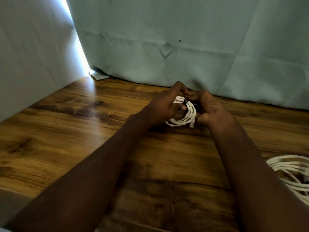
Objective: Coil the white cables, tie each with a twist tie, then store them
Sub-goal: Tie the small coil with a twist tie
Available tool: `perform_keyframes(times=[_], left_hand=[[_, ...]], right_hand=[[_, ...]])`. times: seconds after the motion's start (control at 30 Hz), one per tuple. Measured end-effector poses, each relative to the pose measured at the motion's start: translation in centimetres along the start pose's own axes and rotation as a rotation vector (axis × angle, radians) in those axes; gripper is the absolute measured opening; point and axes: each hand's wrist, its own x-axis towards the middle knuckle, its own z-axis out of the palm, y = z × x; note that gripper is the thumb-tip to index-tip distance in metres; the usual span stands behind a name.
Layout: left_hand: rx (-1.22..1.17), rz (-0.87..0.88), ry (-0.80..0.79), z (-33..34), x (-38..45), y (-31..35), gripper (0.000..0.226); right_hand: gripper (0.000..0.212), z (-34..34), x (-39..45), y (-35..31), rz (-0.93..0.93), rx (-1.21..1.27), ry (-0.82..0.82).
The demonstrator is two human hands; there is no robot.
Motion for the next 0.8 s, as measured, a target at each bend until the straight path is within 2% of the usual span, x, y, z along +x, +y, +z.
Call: perform_keyframes(times=[0.13,0.2,0.33,0.4,0.47,0.53,0.6,0.7,0.8], left_hand=[[0.11,0.085,0.159,0.0,-0.1,0.3,0.017],[0.152,0.066,0.204,-0.1,0.0,0.0,0.013],[0.174,-0.114,0.318,0.0,0.4,-1.4,0.017],[0.097,-0.26,0.358,-0.5,0.7,-2.1,0.019],[-0.102,-0.365,0.303,-1.2,0.9,-2.7,0.027],[-0.408,-0.422,0.172,-1.8,0.7,-2.9,0.023],[-0.633,-0.504,0.063,-2.6,0.5,-3.0,0.025],[-0.834,-0.583,-0.046,-3.5,0.5,-2.5,0.026],[-0.923,-0.601,-0.039,-3.6,0.5,-1.9,0.03]], right_hand=[[0.028,0.5,0.4,0.2,-0.006,-0.073,-0.012],[0.03,1.1,0.7,0.4,-0.054,-0.126,0.019],[0.024,1.9,0.4,0.9,-0.39,-0.374,0.238],[0.023,2.3,-0.3,1.1,-0.605,-0.552,0.222],[0.02,2.1,-0.3,1.6,-0.81,-0.748,0.154],[0.02,1.7,0.4,2.0,-0.946,-0.9,0.146],[0.021,1.4,0.8,2.3,-0.982,-0.931,0.151],[0.026,1.2,1.2,2.6,-1.04,-0.999,0.179],[0.034,1.4,1.4,3.1,-1.09,-1.134,0.231]])
